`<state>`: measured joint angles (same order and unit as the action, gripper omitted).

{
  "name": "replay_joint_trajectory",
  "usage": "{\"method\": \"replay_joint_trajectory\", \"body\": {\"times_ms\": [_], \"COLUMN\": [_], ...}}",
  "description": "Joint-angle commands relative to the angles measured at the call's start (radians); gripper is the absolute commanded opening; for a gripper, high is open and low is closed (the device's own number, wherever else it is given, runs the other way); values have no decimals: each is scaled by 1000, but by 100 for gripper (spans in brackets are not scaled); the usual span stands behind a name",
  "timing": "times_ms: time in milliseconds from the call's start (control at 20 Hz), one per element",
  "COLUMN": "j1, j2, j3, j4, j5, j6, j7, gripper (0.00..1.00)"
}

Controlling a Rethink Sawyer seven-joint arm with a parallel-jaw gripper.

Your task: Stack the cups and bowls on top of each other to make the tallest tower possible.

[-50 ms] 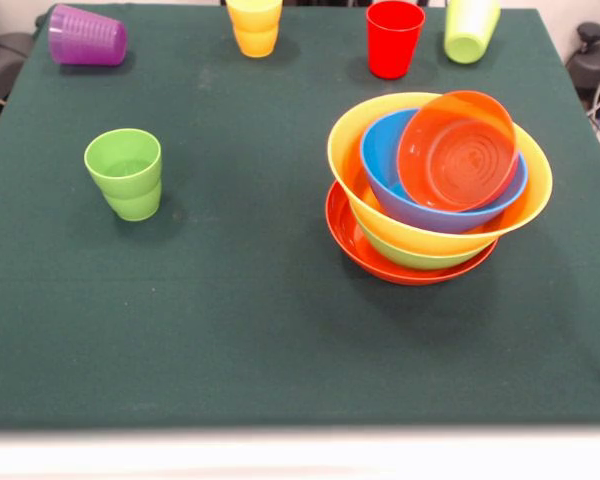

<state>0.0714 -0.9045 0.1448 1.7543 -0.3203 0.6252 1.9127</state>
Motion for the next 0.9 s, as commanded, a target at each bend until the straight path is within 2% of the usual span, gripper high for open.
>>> {"method": "replay_joint_trajectory", "body": {"times_ms": [50, 250, 400, 550, 900], "j1": [-22, -53, -56, -72, -75], "j2": [53, 75, 99, 137, 184], "j3": [8, 31, 21, 25, 4], "j4": [141, 172, 160, 164, 131], "j5": [6, 14, 1, -13, -38], "j6": [-95, -137, -128, -186, -197], "j7": [123, 93, 84, 83, 75], "gripper": [100, 100, 100, 100, 100]}}
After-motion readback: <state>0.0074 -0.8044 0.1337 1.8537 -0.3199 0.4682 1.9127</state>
